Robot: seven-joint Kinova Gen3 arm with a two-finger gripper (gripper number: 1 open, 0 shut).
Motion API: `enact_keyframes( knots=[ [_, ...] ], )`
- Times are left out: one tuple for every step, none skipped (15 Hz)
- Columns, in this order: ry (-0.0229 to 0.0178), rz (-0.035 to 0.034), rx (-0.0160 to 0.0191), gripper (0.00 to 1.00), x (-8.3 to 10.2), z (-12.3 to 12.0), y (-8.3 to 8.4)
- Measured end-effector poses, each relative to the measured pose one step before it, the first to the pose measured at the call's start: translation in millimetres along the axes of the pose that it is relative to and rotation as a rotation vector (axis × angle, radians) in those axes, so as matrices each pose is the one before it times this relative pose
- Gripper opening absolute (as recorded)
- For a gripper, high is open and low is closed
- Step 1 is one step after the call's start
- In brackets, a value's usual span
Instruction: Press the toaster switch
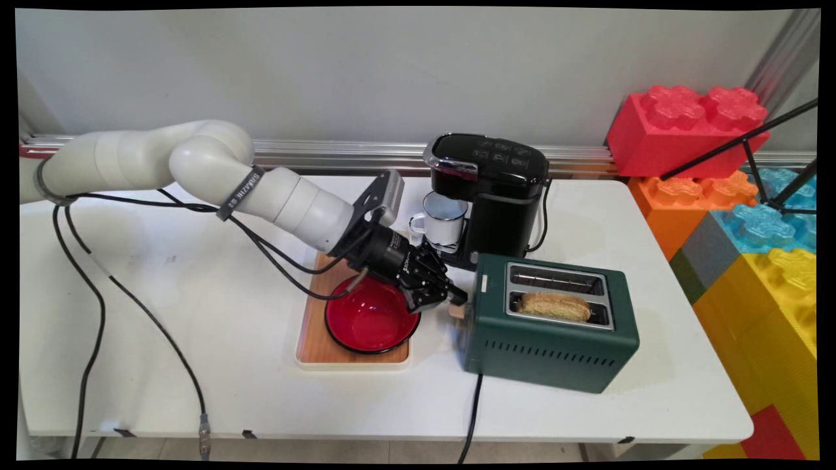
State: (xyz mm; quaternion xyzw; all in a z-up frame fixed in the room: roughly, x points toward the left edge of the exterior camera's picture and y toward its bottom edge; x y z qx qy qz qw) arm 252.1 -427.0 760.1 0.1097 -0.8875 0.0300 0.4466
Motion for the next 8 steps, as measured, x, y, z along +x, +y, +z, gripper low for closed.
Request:
enact_keyframes(
  knots=[
    [-0.00272, -0.00066, 0.0006, 0.0, -1.01, 1.01, -0.07],
    [-0.00195, -0.00034, 0.00021, 0.0, -0.59, 0.71, -0.15],
    [-0.00258, 0.0, 0.00055, 0.0, -0.88, 0.79, -0.09],
    [-0.0022, -0.0005, 0.00051, 0.0, -0.91, 0.36, -0.06],
    [-0.00178, 0.00006, 0.00006, 0.0, -0.53, 0.25, -0.04],
    [-0.0022, 0.00009, 0.00025, 0.0, -0.66, 0.17, -0.21],
    [-0.00157, 0.00027, 0.00044, 0.0, -0.52, -0.2, -0.18],
    [-0.00134, 0.00014, 0.00053, 0.0, -0.43, -0.26, -0.12]
  ],
)
